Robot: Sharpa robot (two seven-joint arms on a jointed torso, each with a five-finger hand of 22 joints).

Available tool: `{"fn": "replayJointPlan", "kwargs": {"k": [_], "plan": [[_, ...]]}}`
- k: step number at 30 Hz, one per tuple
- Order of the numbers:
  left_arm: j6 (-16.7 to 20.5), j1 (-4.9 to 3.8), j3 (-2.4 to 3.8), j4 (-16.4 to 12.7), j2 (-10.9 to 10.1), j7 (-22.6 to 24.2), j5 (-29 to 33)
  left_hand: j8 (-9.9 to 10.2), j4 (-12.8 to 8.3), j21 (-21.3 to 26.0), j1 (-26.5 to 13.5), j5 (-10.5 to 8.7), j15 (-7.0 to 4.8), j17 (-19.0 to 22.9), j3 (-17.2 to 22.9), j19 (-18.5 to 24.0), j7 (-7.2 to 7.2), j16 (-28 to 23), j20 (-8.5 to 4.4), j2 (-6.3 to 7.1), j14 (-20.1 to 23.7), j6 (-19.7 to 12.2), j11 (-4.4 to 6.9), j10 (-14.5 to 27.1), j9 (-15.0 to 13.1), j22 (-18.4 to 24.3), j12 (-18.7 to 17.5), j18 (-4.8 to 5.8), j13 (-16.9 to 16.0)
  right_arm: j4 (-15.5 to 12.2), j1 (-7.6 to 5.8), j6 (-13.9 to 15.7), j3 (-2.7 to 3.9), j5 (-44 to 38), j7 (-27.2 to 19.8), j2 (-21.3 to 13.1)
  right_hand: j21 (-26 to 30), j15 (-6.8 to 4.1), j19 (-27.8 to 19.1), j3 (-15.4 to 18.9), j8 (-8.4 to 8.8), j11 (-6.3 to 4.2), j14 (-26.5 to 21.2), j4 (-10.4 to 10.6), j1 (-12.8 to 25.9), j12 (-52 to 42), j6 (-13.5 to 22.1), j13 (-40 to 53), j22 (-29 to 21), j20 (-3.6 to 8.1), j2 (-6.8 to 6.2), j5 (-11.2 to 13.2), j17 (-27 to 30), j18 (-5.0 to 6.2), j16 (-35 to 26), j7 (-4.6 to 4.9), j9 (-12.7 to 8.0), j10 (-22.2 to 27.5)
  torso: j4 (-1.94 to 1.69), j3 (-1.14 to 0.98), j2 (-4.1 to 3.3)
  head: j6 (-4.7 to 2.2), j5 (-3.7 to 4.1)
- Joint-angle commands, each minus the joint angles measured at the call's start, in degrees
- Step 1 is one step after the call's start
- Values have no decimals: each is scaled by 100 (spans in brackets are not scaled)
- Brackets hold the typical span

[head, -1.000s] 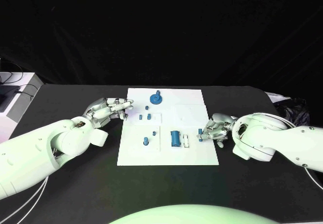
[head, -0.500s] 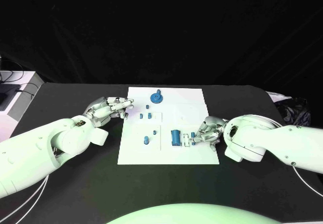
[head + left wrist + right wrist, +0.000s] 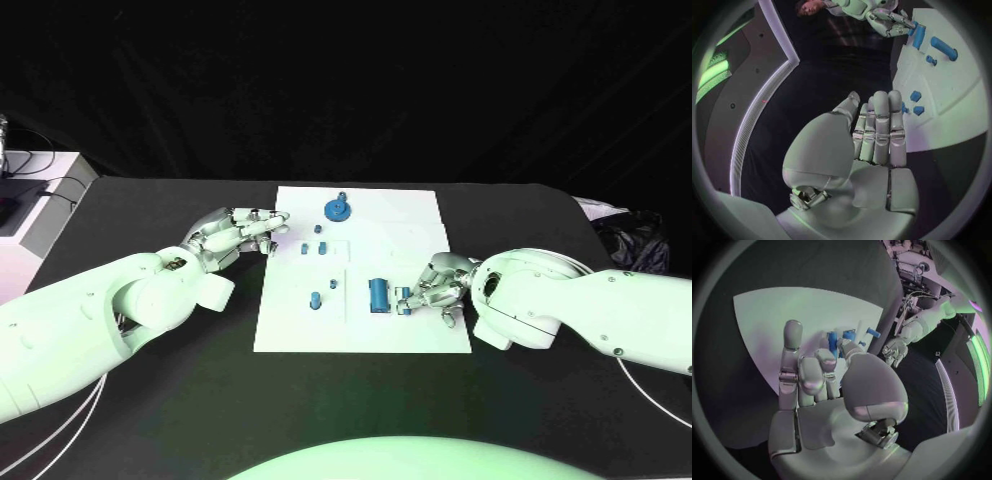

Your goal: Assemble the parts on the task board

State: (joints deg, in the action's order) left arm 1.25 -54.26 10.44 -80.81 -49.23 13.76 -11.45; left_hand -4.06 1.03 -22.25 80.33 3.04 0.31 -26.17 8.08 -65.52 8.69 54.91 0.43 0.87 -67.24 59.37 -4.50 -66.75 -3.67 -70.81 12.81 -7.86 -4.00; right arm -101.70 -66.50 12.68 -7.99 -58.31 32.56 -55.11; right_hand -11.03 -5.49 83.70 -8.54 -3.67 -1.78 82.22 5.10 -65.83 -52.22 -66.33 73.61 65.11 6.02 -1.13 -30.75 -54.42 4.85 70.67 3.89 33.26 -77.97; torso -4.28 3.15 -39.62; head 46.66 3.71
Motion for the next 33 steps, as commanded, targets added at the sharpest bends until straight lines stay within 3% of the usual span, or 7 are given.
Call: {"fn": "replayJointPlan", "kwargs": {"k": [1,9,17,21,22,33], "plan": [[-65,1,3,-11,9,13,23,1,-7,35,-20,15,5,4,-9,-55,-3,-20,0,2,7,-41,9,-22,-6,-5,25,77,-4,27,6,-67,-1,-4,-13,24,24,-1,155,-1826,-11,-26,21,-1864,-26,-2,-16,-5,11,13,86,-4,6,126,-39,15,2,-15,3,3,3,4,-2],[-47,1,3,-10,12,6,21,-1,-5,43,-21,14,6,6,-8,-55,-4,-22,1,-4,10,-41,10,-23,-6,-10,24,77,-5,170,6,-179,-1,1,28,89,65,7,161,-1740,-11,-19,19,-1844,-28,43,11,-31,9,4,107,102,16,122,-49,19,-16,10,-2,5,3,21,-20],[-46,1,3,-8,8,4,21,-1,0,47,-30,15,7,6,-12,-50,-3,-23,2,-2,12,-42,8,-23,-6,-11,24,78,-5,254,6,-224,-1,-30,47,120,142,7,206,-1289,-18,-23,23,-1771,-114,62,28,-63,-45,0,156,165,22,99,-54,-9,31,15,0,1,1,32,-28],[-49,1,3,-8,9,3,21,-1,0,47,-30,15,7,6,-12,-50,-3,-23,2,-2,12,-42,8,-23,-6,-11,24,78,-5,272,6,-255,-2,-38,50,142,167,1,220,-936,-19,-37,25,-1709,-166,51,32,-63,-80,1,178,209,22,80,-54,-51,72,13,0,1,2,30,-29],[-50,1,3,-8,8,3,21,-1,0,47,-30,15,7,6,-12,-50,-3,-23,2,-2,12,-42,8,-23,-6,-11,24,78,-5,273,7,-260,-2,-38,51,145,186,-8,227,-715,-13,-48,29,-1673,-239,50,35,-65,-116,11,227,216,22,66,-52,-56,73,23,1,-2,2,29,-32],[-54,1,3,-6,8,0,21,-1,0,47,-30,15,7,6,-12,-50,-3,-23,2,-2,12,-42,8,-23,-6,-11,24,78,-5,246,17,-215,-2,-42,18,153,181,-14,235,-416,-8,-53,26,-1547,-237,23,2,-57,-187,21,222,321,29,34,-61,-106,-77,28,1,2,3,41,-37]]}}
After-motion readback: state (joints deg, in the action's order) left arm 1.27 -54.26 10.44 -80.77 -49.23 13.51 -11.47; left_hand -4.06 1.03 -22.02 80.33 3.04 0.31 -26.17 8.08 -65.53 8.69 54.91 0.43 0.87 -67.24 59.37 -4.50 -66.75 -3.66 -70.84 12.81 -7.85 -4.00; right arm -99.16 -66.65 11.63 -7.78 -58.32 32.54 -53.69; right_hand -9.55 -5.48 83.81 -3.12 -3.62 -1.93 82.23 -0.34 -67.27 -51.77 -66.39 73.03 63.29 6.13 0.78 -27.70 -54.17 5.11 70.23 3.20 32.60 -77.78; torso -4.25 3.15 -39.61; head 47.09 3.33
